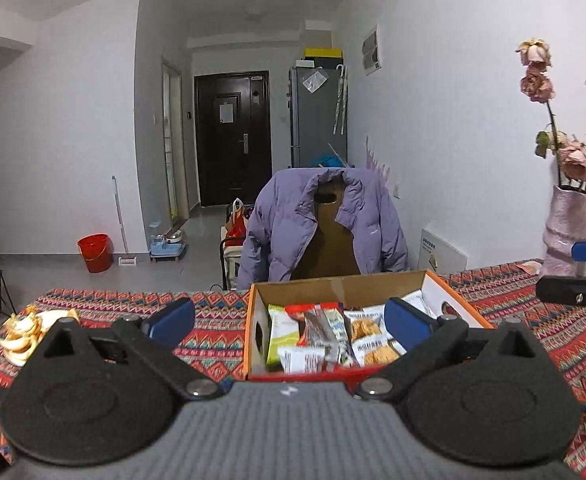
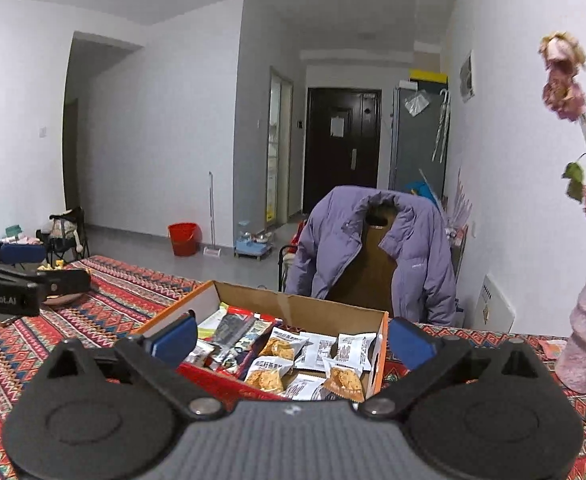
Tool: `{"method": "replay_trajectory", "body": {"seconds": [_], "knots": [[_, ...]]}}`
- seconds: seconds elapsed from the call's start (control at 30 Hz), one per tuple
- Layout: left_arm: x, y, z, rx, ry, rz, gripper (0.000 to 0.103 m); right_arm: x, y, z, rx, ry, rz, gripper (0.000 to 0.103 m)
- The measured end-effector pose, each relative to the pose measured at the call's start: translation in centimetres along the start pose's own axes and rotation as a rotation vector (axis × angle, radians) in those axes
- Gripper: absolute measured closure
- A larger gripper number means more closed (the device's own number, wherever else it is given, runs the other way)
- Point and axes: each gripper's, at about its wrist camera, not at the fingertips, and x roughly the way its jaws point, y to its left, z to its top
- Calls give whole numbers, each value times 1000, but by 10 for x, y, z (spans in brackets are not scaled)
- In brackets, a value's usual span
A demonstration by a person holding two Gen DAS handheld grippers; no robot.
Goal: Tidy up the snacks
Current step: 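Withdraw both tools from the box back toward the snack pile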
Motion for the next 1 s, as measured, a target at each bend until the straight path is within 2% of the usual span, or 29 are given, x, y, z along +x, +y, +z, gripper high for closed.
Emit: {"method": "replay_trajectory", "body": {"seconds": [0.2, 0.43, 0.67, 0.77, 1.0], "knots": [[-66, 1, -30, 7, 3, 3, 0, -60, 13, -28, -27, -21, -44, 0], [-149, 8, -83, -47, 3, -26, 0, -141, 33, -87, -37, -6, -61, 0], [-218, 12, -142, -110, 40, 32, 0, -214, 58, -148, 24, 6, -64, 0], [-235, 12, -163, -138, 76, 18, 0, -232, 70, -172, 10, 22, -68, 0], [-256, 10, -194, -120, 111, 53, 0, -252, 88, -208, -24, 82, -74, 0]]}}
